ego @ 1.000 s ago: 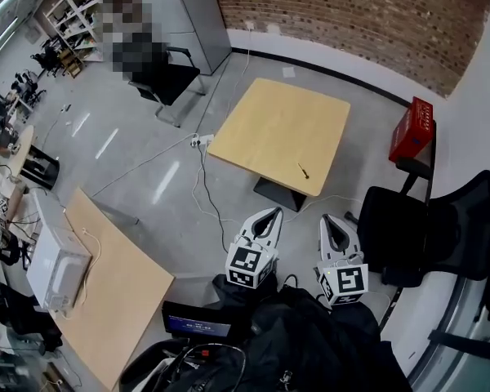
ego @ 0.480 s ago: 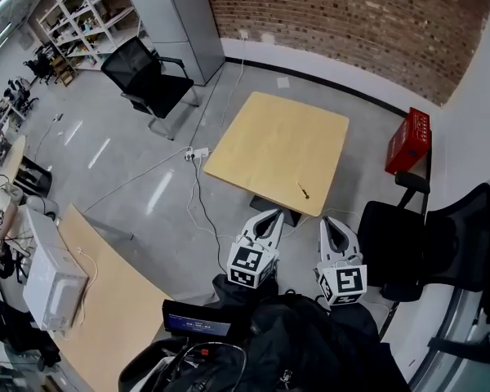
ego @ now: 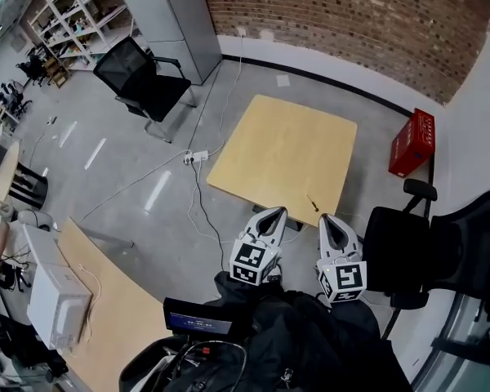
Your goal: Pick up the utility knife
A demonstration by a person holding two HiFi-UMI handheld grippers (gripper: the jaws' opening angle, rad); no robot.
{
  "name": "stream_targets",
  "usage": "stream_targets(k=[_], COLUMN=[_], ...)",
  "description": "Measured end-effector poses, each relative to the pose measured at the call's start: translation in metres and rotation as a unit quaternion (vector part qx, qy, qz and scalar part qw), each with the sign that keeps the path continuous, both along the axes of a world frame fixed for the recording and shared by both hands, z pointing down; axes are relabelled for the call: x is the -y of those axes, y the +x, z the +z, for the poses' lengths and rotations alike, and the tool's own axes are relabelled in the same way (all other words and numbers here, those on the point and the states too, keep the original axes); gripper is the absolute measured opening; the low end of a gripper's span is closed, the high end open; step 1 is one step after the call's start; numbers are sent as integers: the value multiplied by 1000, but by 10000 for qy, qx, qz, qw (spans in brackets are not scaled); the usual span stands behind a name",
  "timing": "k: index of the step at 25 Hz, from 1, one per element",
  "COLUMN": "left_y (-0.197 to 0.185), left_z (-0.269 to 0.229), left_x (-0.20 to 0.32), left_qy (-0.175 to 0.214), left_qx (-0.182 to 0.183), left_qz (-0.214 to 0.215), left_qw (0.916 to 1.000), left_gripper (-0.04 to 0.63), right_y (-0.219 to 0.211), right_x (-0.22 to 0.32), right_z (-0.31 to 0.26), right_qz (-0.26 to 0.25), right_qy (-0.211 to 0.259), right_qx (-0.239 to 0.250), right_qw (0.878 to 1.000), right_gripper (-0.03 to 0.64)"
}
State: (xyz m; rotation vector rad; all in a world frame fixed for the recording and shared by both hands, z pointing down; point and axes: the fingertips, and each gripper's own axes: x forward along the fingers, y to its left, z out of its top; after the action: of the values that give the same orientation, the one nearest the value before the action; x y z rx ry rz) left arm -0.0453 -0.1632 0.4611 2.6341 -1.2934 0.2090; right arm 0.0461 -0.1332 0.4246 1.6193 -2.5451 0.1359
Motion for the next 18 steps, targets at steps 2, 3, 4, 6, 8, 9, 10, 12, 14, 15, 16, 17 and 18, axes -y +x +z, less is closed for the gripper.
stream_targets(k=[2,3,4,6,8,9,10,12,14,15,16,17,18], left_y=[-6,-9,-11,-17,-20,-20,-19,-16,-14,-13,-14,-14,-15], left_z=[5,7,9,14,21,25,29,34,40,43,47,51,55], left_x=[9,13,17,26,30,32,32,35,39,41,43,44,46], left_qy=[-71,-108,-139,-202,-296,-348,-393,-458,-506,-529,-554,-579,-607], left_qx=[-24,-29,-30,-34,-31,-23,-13,-6,0,5,10,21,43], left_qz=[-1,5,16,37,51,65,83,105,104,93,72,43,9], left_qw=[10000,9999,9999,9998,9995,9994,9992,9989,9987,9986,9984,9983,9981], left_gripper=[0,0,0,0,0,0,0,0,0,0,0,0,0], right_y=[-6,-8,-11,-16,-21,-22,-22,-20,-19,-19,-19,-19,-19], right_x=[8,12,17,24,29,30,31,34,38,40,42,44,46], right_z=[4,6,8,11,18,21,24,29,35,39,43,48,53], right_qz=[2,10,22,36,32,33,36,34,3,-21,-47,-76,-106], right_qy=[-65,-97,-123,-174,-256,-304,-349,-418,-473,-501,-532,-566,-606], right_qx=[-30,-39,-46,-65,-76,-77,-75,-77,-81,-79,-76,-76,-77], right_qw=[10000,9999,9999,9998,9996,9995,9994,9991,9988,9987,9985,9983,9981], right_gripper=[3,3,4,3,3,4,3,3,3,3,3,3,3])
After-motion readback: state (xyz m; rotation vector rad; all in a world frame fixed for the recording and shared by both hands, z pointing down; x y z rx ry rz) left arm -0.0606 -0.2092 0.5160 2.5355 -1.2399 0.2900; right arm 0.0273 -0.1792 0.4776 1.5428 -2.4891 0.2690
